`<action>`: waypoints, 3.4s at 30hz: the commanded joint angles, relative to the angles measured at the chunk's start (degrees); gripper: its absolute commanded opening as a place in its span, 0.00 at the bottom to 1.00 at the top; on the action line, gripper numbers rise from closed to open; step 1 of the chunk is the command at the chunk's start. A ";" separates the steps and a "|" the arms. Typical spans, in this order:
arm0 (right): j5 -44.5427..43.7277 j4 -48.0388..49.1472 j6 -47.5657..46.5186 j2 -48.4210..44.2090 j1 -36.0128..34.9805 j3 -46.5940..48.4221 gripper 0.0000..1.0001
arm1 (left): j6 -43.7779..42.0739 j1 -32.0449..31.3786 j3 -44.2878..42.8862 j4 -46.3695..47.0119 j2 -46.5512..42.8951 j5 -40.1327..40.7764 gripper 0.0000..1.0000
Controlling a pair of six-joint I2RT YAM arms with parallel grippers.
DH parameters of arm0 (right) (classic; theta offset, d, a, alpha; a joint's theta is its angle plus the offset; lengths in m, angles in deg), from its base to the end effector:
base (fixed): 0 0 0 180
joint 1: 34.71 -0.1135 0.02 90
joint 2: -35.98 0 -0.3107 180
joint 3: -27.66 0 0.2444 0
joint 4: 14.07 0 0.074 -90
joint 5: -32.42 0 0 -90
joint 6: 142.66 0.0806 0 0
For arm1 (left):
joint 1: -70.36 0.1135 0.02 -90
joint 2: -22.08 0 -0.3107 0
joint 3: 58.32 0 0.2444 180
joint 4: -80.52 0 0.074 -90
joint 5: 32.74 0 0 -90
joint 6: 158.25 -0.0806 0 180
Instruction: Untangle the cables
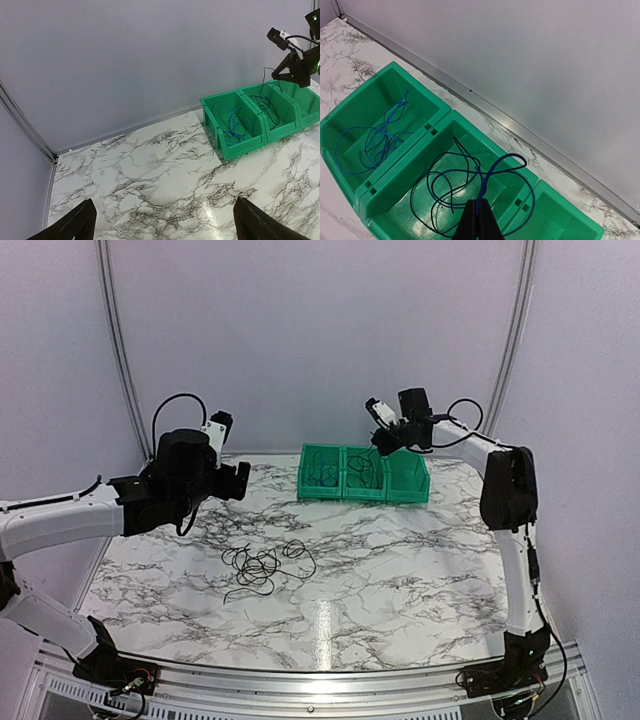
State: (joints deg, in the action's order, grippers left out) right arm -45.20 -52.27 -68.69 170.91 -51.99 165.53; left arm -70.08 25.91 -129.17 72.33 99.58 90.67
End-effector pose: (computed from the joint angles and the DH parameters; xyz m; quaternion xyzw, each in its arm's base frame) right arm 0.5756 0.1972 0.2578 -0.3005 0.8316 0.1007 0.4560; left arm 0.2681 -0.2009 0.3523 0.1371 0.7669 -0.0001 0.6270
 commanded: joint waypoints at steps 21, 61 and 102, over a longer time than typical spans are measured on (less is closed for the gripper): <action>9.93 -0.97 5.51 1.31 -4.23 1.38 0.00 | -1.07 0.28 0.97 2.21 0.75 -2.02 0.99; 1.25 -6.40 1.40 -7.21 -2.83 -6.93 0.43 | -0.38 0.26 0.66 1.47 1.31 -5.34 0.99; 19.01 2.23 -13.75 -19.72 -17.71 -36.55 0.36 | 26.77 0.18 6.77 -1.33 6.99 -19.51 0.91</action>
State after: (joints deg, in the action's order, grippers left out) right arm -21.14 -45.26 -78.76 146.58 -65.84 122.06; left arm -49.20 25.89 -130.40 64.25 111.36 70.08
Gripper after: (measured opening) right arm 0.353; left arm 0.910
